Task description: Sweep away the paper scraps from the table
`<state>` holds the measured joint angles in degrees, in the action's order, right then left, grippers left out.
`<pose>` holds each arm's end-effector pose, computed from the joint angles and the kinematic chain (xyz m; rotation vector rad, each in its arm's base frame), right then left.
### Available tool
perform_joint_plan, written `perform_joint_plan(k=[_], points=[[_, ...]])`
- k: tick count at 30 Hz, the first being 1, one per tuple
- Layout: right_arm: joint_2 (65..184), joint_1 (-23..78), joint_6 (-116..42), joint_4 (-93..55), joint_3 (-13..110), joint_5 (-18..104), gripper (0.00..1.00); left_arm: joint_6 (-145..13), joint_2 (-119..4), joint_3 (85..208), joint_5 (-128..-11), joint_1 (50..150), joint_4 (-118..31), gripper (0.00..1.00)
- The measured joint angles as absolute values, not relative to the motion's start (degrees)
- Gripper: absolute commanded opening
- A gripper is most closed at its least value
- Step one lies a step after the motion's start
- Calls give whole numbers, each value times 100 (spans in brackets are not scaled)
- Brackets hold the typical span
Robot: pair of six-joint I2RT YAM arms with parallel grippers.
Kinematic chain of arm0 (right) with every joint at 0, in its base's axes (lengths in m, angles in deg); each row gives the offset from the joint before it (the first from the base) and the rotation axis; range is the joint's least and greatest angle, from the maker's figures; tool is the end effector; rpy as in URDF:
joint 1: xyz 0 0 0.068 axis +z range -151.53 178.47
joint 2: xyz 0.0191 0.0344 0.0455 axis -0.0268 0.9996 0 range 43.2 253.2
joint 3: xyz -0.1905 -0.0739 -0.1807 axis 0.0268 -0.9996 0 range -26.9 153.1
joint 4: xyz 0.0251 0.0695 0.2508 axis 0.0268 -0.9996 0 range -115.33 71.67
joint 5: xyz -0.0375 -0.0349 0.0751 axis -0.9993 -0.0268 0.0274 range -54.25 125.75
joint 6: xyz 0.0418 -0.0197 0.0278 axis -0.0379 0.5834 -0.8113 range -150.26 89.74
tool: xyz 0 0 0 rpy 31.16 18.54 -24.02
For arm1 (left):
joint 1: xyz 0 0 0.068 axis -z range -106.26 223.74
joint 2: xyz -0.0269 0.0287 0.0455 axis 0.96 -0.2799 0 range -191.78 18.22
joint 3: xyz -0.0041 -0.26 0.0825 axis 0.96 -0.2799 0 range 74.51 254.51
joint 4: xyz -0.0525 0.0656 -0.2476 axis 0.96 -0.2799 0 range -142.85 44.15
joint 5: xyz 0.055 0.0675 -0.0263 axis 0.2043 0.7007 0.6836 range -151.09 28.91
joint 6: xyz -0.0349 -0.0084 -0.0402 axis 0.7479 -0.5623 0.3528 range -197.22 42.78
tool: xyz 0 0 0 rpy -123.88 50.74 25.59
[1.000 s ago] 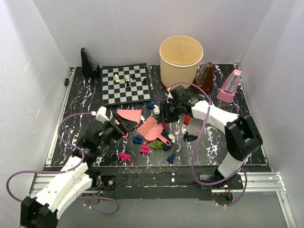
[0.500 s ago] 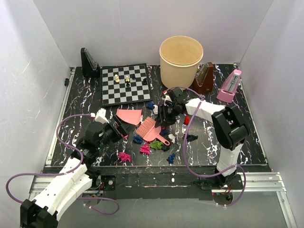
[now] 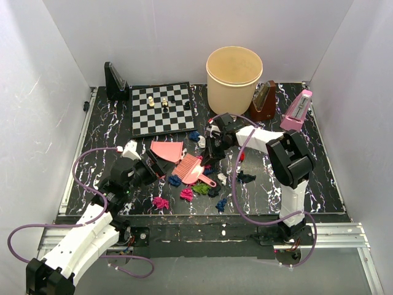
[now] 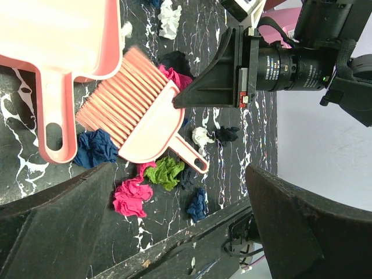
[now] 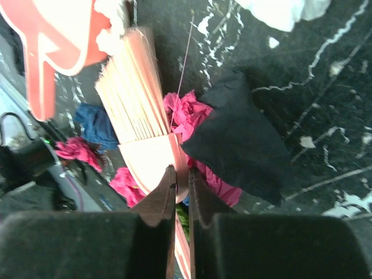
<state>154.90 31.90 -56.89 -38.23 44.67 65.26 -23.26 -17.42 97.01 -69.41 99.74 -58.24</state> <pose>0.3208 0.2329 0.1558 -0.3597 2.7556 1.0036 0.1382 -0.0732 0.2230 -0.4270 2.1260 -0.9985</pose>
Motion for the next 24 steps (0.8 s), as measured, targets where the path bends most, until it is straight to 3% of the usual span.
perform_joint_plan(k=[11, 19, 24], points=[[15326, 3024, -5798, -3783, 4484, 7090, 1, -2529, -1768, 10086, -6889, 9974, -6095, 98], [13956, 2768, -6098, -3807, 4427, 7180, 1, -2626, -1834, 10730, -6827, 9974, -6495, 98], [12917, 2669, -7086, -2861, 3717, 6837, 1, -2342, -1882, 10776, -6972, 9974, -6385, 98]])
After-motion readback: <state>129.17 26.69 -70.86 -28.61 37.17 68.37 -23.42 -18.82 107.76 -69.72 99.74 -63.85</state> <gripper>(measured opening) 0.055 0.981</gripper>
